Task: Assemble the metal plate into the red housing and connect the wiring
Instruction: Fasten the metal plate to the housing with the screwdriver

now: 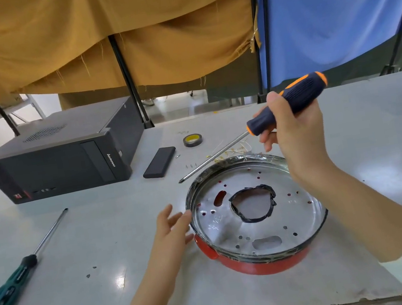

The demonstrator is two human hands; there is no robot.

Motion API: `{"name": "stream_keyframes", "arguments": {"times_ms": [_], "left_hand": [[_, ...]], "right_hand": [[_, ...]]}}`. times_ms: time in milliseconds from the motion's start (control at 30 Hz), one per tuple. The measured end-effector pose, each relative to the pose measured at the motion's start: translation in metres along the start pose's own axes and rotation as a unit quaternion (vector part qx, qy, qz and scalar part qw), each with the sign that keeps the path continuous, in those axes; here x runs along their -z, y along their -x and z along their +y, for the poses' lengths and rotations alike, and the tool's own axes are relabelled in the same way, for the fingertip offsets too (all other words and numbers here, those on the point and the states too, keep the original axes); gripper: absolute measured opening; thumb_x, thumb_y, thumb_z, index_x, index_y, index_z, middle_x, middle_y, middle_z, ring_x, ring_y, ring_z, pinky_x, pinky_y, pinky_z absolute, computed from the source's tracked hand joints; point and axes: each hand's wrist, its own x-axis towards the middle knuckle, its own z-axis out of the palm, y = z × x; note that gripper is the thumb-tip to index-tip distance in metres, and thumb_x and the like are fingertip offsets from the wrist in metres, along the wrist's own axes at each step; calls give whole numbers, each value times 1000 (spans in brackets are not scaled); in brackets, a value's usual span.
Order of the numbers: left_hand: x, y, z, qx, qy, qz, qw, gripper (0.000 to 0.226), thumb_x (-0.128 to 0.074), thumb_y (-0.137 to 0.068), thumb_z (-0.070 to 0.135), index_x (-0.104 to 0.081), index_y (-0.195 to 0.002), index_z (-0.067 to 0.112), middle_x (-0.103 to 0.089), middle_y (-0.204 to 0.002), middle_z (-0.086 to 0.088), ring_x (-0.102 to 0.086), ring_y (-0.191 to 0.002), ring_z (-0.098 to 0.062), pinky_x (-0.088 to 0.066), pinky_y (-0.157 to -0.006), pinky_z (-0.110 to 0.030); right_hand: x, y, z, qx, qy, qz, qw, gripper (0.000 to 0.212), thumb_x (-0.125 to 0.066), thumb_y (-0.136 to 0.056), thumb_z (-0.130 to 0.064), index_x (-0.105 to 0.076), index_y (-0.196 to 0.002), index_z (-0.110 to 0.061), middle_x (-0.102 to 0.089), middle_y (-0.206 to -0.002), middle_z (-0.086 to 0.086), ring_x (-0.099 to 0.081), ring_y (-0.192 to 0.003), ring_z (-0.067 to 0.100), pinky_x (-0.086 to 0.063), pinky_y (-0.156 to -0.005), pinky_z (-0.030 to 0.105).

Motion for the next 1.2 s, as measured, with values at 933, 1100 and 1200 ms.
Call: {"name": "stream_keyframes", "arguments": {"times_ms": [933, 1100, 1200], "left_hand": [[17, -84, 10, -34, -160, -167, 972, 41, -32, -101, 1, -70, -108, 12, -64, -80, -13, -63, -65, -17, -55, -58, -20], [6, -93, 12, -61, -184, -182, 964, 39, -38, -99, -1, -72, -97, 20, -75, -81, -1, -68, -65, -10, -54, -56, -19], [-3, -96, 4, -75, -126, -126, 981, 27, -45, -102, 14, -71, -110, 13, -74, -93, -6, -65, -81, -19, -54, -72, -26]], "right_hand": [[9, -5, 1, -4, 3, 26, 1000, 27, -54, -87, -31, -42, -94, -8, -68, -62, 9, -43, -31, 16, -30, -34, 15], [6, -6, -3, 21, 19, 0, 1000, 23, -55, -87, -27, -40, -94, -10, -62, -61, 12, -43, -32, 15, -32, -35, 17], [-1, -6, -5, 43, 31, -42, 998, 22, -55, -88, -22, -40, -97, -10, -58, -65, 20, -49, -35, 11, -32, -35, 17]]}}
